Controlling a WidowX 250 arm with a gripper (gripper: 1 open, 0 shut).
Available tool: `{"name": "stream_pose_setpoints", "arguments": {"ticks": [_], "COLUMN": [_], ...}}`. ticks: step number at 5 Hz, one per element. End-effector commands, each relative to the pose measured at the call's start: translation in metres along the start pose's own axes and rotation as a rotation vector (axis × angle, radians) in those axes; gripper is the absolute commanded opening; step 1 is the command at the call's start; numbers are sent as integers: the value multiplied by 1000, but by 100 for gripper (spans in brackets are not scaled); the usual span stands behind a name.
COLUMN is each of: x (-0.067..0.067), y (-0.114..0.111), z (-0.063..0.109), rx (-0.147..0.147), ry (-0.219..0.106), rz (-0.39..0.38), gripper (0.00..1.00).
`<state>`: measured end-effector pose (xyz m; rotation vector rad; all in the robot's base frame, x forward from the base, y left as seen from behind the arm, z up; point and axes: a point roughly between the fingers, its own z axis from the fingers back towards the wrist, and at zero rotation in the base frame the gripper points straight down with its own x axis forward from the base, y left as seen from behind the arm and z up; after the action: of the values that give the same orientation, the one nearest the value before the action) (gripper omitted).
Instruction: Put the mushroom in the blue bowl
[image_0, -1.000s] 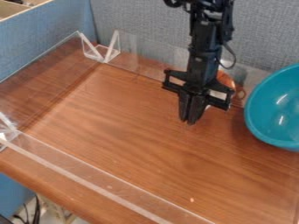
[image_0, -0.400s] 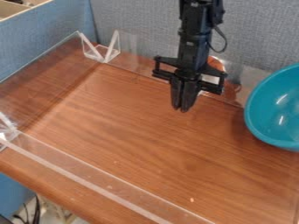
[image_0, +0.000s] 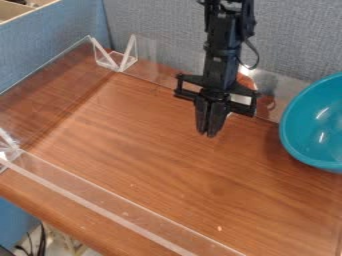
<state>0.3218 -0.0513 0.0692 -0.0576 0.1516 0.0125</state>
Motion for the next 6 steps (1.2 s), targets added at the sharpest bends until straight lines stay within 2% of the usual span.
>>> {"name": "stream_pose_setpoints", "arguments": {"ticks": [1,3,5,6], "x": [0,0,10,8], "y": [3,5,8,3], "z": [26,14,21,35], "rx": [-14,-15,-26,-22], "ry": [-82,-68,-64,-83], "rz": [-9,-52,-15,-40], "gripper": [0,0,0,0]}}
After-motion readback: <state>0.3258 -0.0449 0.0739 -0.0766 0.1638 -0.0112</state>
